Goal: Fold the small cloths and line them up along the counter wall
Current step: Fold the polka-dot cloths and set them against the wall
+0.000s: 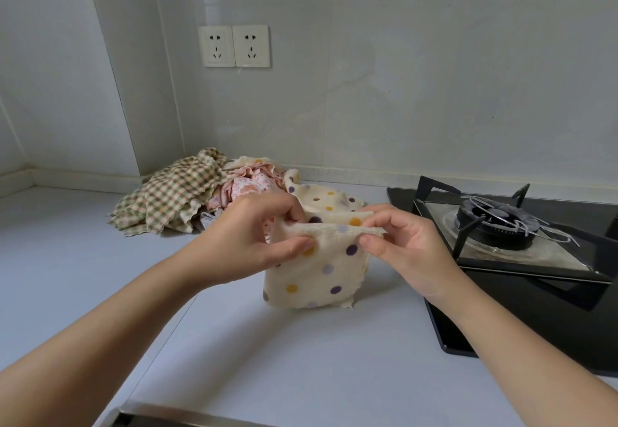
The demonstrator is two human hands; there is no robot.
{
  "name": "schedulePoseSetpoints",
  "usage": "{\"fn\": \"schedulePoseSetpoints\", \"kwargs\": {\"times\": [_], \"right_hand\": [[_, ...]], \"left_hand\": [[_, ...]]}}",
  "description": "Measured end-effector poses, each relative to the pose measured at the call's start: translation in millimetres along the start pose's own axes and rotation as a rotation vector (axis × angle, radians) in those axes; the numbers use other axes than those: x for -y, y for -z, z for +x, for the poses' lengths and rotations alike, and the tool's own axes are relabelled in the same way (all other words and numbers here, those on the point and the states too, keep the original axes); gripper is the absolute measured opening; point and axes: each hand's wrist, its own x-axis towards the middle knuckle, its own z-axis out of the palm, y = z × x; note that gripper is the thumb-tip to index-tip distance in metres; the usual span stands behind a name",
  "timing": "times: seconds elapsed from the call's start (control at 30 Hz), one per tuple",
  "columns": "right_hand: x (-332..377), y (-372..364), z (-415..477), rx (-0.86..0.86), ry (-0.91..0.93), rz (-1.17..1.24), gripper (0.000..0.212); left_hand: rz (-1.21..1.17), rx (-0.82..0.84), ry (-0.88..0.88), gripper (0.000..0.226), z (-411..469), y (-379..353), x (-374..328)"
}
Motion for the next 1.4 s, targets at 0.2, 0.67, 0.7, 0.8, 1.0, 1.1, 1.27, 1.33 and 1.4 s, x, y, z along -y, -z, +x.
{"fn": "schedulePoseSetpoints", "kwargs": {"times": [0.2,0.67,0.7,0.8,1.0,1.1,1.27,1.33,1.4], "right_hand": [[3,1,1,-0.016,-0.057,0.071,0.009],[9,-3,2,-0.226,-0.331,0.465,0.040],[10,-4,3,-0.229,-0.351,0.516,0.035],[8,-5,3,-0.235,-0.401,0.592,0.017],[-8,-29,-3,-0.250,-0.480,0.544,0.025],[-16,-39,-5,-0.322,-0.498,0.374,0.017],[-22,-35,-5,-0.504,-0.461,0.264,0.012],[-21,-36,-5,-0.525,-0.465,0.295,0.014],[-19,-36,-6,-0.510,-0.471,0.385,0.017]], "left_hand": [[-0.058,0.008,0.036,0.015,0,7,-3],[-0.359,-0.073,0.341,0.028,4,-13,-2],[-0.434,-0.103,0.387,0.032,6,-17,-3],[-0.598,-0.118,0.575,0.021,6,-24,-3],[-0.499,-0.293,0.858,0.025,0,-54,-1],[-0.256,-0.386,0.772,0.033,-4,-66,2],[-0.245,-0.349,0.755,0.044,-3,-70,9],[-0.382,-0.292,0.737,0.034,-5,-70,10],[-0.469,-0.244,0.694,0.017,-9,-71,12]]}}
